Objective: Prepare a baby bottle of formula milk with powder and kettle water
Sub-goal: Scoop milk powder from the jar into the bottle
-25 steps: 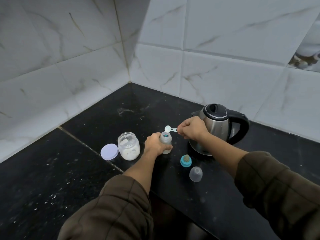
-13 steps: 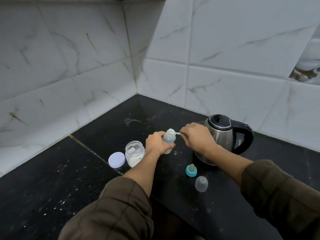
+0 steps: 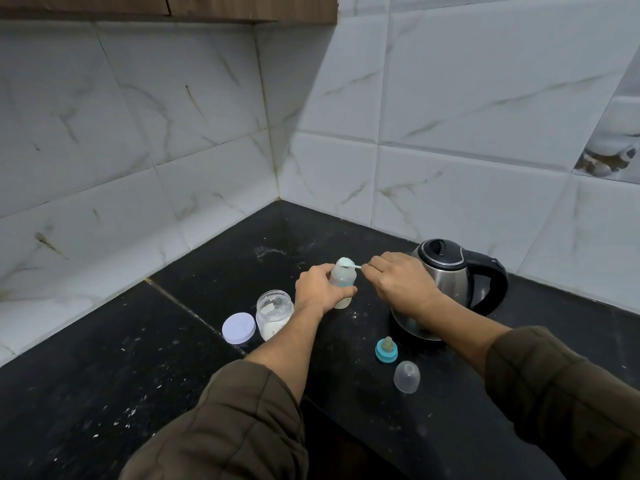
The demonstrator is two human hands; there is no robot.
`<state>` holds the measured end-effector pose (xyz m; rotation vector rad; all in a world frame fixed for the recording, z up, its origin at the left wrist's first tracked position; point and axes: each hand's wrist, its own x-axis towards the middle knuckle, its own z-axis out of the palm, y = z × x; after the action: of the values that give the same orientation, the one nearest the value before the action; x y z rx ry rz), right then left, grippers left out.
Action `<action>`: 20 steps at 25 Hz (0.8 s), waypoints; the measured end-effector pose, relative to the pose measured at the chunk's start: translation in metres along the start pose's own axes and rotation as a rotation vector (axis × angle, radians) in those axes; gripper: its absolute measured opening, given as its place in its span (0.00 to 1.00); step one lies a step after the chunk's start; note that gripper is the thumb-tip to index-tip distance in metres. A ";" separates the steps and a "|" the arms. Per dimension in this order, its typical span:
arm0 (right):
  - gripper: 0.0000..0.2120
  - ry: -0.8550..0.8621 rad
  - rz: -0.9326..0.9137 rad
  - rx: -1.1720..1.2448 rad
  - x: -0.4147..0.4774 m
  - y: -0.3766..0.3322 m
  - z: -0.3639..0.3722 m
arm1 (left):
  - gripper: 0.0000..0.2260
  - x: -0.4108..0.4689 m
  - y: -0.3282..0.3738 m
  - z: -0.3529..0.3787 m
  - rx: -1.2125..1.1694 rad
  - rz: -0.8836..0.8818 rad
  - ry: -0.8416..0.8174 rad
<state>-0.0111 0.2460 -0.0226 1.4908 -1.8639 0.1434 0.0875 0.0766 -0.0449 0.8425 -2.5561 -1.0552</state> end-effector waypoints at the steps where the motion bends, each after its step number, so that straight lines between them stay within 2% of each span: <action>1: 0.08 0.008 0.001 0.005 0.000 0.001 0.001 | 0.29 0.000 0.000 0.001 -0.001 -0.001 -0.003; 4: 0.07 -0.032 0.009 0.012 -0.002 0.000 0.003 | 0.29 0.000 -0.001 0.001 -0.008 -0.005 -0.004; 6: 0.05 -0.050 0.097 0.078 -0.002 -0.002 0.002 | 0.28 0.000 -0.004 0.003 -0.009 -0.010 -0.008; 9: 0.01 -0.062 0.354 0.324 0.004 -0.006 -0.004 | 0.27 -0.003 -0.010 0.007 -0.006 -0.058 -0.018; 15: 0.09 -0.238 0.958 0.847 0.012 -0.003 -0.004 | 0.25 -0.016 -0.037 0.027 -0.025 -0.131 -0.097; 20: 0.11 -0.276 1.222 1.063 0.009 -0.009 0.004 | 0.27 -0.024 -0.050 0.041 -0.015 -0.168 -0.176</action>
<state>-0.0051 0.2341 -0.0236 0.6273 -2.8740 1.7687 0.1101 0.0856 -0.1096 1.0182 -2.6538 -1.2479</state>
